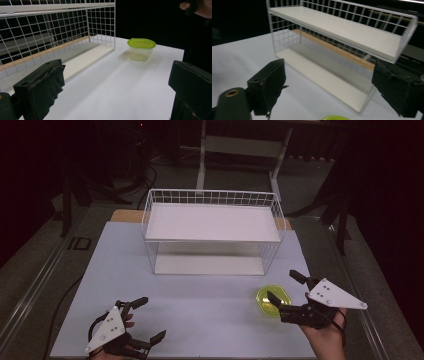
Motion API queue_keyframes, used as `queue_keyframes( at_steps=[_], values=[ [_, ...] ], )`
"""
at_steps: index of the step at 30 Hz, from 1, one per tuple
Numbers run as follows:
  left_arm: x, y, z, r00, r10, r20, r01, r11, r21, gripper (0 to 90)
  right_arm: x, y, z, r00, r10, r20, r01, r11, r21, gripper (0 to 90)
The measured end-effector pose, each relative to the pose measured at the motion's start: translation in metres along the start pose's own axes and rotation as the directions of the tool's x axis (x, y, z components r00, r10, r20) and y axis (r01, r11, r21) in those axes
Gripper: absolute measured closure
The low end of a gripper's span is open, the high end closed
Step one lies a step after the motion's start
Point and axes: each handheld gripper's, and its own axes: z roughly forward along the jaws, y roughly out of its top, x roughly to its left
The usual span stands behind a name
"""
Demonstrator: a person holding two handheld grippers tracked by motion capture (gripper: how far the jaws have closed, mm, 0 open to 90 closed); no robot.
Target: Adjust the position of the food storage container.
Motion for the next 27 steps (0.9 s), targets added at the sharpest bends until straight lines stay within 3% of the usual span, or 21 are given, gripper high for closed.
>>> queue_keyframes(
  at_steps=[8,9,13,17,20,27],
  values=[
    [0.0,0.0,0.0,1.0,-0.004,0.002,0.004,1.0,-0.006,0.8,-0.025,-0.007,0.009,0.9993,0.007,0.035,-0.008,1.0,0.027,16.9],
    [0.0,0.0,0.0,1.0,-0.004,0.002,0.004,1.0,-0.005,0.8,-0.032,-0.012,0.011,0.9991,0.007,0.043,-0.008,0.999,0.039,22.0],
    [-0.001,0.0,0.001,1.0,-0.005,0.003,0.005,1.0,-0.005,0.8,-0.041,-0.02,0.014,0.9979,0.032,0.056,-0.035,0.998,0.059,26.0],
    [0.0,-0.001,0.001,1.0,-0.004,0.005,0.004,1.0,-0.004,0.8,-0.056,-0.034,0.016,0.9895,0.104,0.101,-0.114,0.987,0.109,43.1],
    [0.0,-0.001,0.001,1.0,-0.005,0.005,0.005,1.0,-0.002,0.8,-0.065,-0.044,0.016,0.984,0.132,0.12,-0.146,0.981,0.124,47.2],
    [0.0,-0.001,0.002,1.0,-0.005,0.008,0.005,1.0,-0.002,0.8,-0.083,-0.074,0.017,0.9728,0.14,0.185,-0.175,0.966,0.189,62.4]
  ],
)
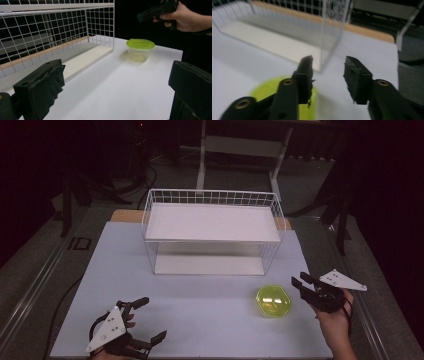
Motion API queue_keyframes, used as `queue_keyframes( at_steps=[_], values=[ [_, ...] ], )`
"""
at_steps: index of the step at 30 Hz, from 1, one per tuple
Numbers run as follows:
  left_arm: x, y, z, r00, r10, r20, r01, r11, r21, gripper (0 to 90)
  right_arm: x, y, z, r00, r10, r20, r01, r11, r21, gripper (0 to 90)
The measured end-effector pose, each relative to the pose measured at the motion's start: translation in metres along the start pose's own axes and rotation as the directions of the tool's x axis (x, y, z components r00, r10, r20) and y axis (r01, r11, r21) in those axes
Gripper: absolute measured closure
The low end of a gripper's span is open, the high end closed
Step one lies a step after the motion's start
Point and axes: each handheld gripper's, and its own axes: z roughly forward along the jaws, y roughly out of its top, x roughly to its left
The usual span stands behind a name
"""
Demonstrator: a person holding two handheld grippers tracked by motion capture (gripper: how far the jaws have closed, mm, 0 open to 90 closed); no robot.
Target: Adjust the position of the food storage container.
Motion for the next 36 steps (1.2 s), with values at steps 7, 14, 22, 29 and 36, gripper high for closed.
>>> queue_keyframes(
  at_steps=[7,14,22,29,36],
  values=[
    [-0.001,0.0,0.001,1.0,0.001,0.003,-0.001,1.0,0.002,0.8,-0.014,-0.025,0.009,0.9992,0.024,0.031,-0.026,0.996,0.085,75.6],
    [-0.002,0.0,0.002,1.0,0.005,0.005,-0.005,1.0,0.002,0.8,-0.017,-0.055,0.014,0.9973,0.069,0.024,-0.072,0.982,0.172,89.6],
    [-0.001,0.001,0.001,1.0,0.004,0.005,-0.004,1.0,-0.003,0.8,-0.005,-0.075,0.02,0.9965,0.07,-0.045,-0.056,0.962,0.266,89.8],
    [-0.002,0.001,0.003,1.0,0.001,0.006,-0.001,1.0,-0.003,0.8,0.009,-0.079,0.031,0.9918,0.072,-0.106,-0.037,0.953,0.302,89.9],
    [-0.001,0.0,0.003,1.0,0.003,0.008,-0.003,1.0,0.002,0.8,0.019,-0.073,0.041,0.9882,0.056,-0.143,-0.009,0.951,0.31,90.0]
  ],
)
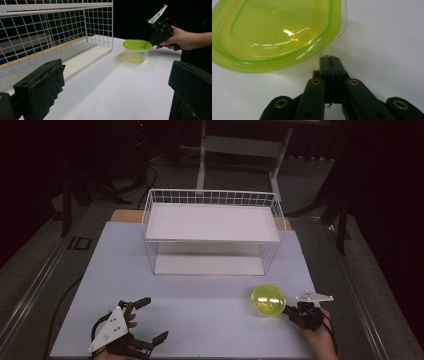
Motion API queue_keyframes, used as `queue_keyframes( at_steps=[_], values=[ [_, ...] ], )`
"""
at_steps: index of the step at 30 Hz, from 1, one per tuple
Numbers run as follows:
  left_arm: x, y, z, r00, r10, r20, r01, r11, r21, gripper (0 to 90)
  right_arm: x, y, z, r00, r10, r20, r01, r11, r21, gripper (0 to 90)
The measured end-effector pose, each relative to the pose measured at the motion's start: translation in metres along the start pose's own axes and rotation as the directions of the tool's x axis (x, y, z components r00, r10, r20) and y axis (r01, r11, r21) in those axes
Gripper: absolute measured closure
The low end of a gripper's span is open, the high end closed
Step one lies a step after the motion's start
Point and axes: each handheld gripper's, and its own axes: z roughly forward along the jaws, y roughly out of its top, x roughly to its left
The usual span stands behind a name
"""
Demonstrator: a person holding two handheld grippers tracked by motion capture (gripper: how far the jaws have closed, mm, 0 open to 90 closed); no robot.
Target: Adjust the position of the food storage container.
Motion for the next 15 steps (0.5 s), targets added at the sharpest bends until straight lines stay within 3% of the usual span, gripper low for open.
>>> queue_keyframes(
  at_steps=[15],
  values=[
    [-0.001,0.0,0.0,1.0,0.004,0.003,-0.004,1.0,0.0,0.8,0.037,0.025,0.032,0.9921,-0.072,-0.103,0.073,0.997,0.01,90.0]
  ],
)
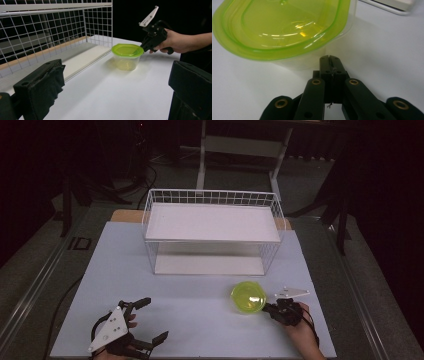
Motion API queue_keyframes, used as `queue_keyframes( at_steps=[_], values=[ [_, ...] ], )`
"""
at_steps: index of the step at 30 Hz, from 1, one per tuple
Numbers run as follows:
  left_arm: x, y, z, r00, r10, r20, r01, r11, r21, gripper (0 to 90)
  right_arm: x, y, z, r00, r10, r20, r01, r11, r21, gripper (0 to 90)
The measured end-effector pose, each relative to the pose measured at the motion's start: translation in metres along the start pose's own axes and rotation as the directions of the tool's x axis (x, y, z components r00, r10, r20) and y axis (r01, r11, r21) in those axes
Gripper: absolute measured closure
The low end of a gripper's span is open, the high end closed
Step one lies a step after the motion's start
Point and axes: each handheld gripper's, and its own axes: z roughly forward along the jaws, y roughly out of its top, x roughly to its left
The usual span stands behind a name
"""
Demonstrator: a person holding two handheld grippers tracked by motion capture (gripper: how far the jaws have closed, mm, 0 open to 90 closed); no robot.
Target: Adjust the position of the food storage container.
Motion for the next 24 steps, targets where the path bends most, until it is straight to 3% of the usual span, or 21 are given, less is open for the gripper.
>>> queue_keyframes(
  at_steps=[4,9,13,16,24],
  values=[
    [0.0,0.0,-0.001,1.0,0.002,0.0,-0.002,1.0,0.0,0.8,0.005,0.002,0.006,0.9993,-0.037,-0.001,0.037,0.999,0.015,90.0],
    [0.0,0.0,0.0,1.0,-0.003,-0.001,0.003,1.0,-0.003,0.8,-0.006,0.002,0.003,0.9997,-0.004,0.023,0.005,1.0,-0.011,90.0],
    [-0.001,0.0,0.001,1.0,0.002,0.002,-0.002,1.0,0.0,0.8,-0.013,0.011,0.001,0.9994,0.013,0.032,-0.011,0.999,-0.046,90.0],
    [-0.001,0.0,0.0,1.0,0.005,0.001,-0.005,1.0,0.0,0.8,-0.015,0.017,0.005,0.9993,0.015,0.033,-0.013,0.999,-0.043,90.0],
    [0.0,0.0,-0.001,1.0,-0.002,0.0,0.002,1.0,-0.003,0.8,-0.001,0.019,0.015,0.9998,0.013,-0.016,-0.014,1.0,-0.02,90.0]
  ],
)
